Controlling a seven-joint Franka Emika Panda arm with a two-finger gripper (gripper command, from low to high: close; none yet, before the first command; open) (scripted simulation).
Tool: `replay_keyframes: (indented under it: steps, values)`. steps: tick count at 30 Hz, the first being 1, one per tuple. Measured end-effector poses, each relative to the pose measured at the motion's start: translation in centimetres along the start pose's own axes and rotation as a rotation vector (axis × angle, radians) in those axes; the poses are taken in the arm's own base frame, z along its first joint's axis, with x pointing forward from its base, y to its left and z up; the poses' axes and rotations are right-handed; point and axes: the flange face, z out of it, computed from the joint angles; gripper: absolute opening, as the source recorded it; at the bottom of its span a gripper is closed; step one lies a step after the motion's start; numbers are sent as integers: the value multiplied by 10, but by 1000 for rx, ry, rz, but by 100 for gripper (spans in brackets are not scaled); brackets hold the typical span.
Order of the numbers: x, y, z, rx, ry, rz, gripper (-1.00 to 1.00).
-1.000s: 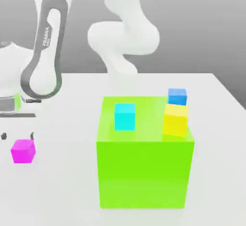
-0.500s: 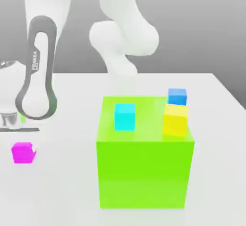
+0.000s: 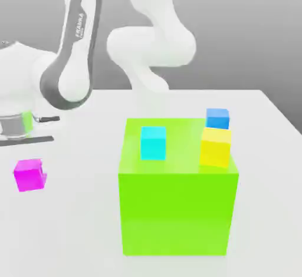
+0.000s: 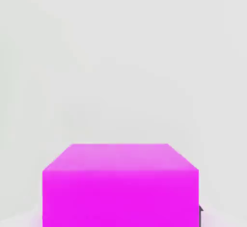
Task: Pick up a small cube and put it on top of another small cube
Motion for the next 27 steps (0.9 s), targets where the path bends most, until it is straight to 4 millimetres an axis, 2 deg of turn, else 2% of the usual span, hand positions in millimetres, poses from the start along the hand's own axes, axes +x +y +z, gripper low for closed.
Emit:
replay_keyframes:
  steps: [4,7,10,14,18,20,21,25,26,27]
  values:
    - [11,-85,-49,32,5,-240,-100]
    - [2,-153,-90,25,15,-436,-100]
    - [-24,-214,-129,3,24,-632,-100]
    - [-86,-276,-150,-9,-17,-924,-100]
    - [-157,-316,-165,-36,-62,-1215,-100]
    - [-193,-327,-173,-56,-79,-1360,-100]
    - [-203,-329,-170,-62,-83,-1407,-100]
    - [-213,-326,-124,-68,-86,-1452,-100]
    - [-214,-325,-116,-68,-86,-1454,100]
    - [-214,-325,-116,-68,-86,-1454,100]
